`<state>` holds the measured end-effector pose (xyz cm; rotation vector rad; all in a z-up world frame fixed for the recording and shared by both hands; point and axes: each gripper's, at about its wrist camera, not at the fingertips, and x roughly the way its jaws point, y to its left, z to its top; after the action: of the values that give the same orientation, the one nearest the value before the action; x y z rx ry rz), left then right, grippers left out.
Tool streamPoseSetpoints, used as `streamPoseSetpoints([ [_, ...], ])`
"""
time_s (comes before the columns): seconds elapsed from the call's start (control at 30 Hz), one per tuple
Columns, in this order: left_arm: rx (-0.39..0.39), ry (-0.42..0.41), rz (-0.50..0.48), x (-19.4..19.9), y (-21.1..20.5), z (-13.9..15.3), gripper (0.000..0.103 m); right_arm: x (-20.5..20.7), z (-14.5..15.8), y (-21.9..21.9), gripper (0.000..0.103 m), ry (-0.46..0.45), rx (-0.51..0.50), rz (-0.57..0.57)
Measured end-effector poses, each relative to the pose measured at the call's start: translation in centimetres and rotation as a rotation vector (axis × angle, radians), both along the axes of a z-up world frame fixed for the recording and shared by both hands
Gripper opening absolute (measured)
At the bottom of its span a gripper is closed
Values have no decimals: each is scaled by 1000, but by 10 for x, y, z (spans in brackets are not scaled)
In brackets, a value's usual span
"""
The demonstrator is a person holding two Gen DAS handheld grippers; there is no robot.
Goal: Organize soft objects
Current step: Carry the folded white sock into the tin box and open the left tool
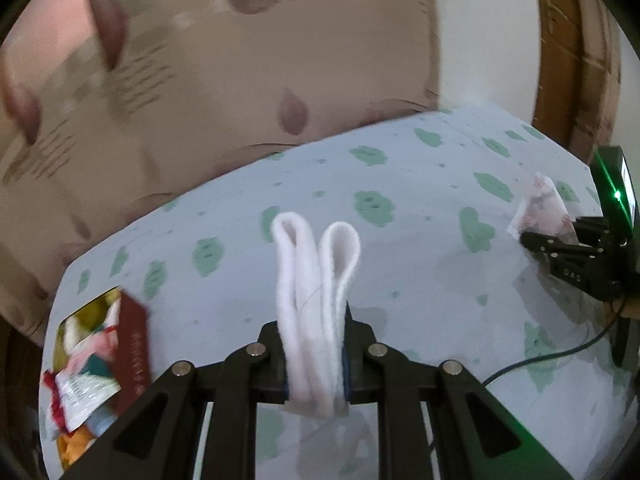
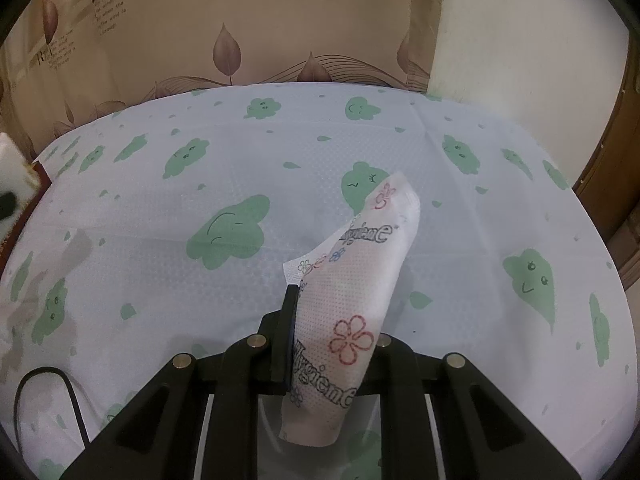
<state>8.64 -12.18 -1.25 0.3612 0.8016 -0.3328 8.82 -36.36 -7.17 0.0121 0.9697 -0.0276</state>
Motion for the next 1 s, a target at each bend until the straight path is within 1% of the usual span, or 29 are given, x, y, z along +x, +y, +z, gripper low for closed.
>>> streamPoseSetpoints([
  [0.17,-1,-10,80,-5,43,12,17,-1,0,0,16,0,1,-1],
  [0.33,-24,-6,153,-4,86,19,17,0,0,0,16,0,-3,-1],
  [0.6,-43,-49,257,-5,149,37,17,0,0,3,16,0,-20,0],
  [0.63,-52,-57,281,-5,159,40,17,0,-1,2,16,0,-21,0],
  [0.8,-65,-55,341,-2,194,43,17,-1,-1,4,16,1,-28,0],
  [1.0,-48,-68,398,1,228,43,17,0,-1,4,16,1,-31,0],
])
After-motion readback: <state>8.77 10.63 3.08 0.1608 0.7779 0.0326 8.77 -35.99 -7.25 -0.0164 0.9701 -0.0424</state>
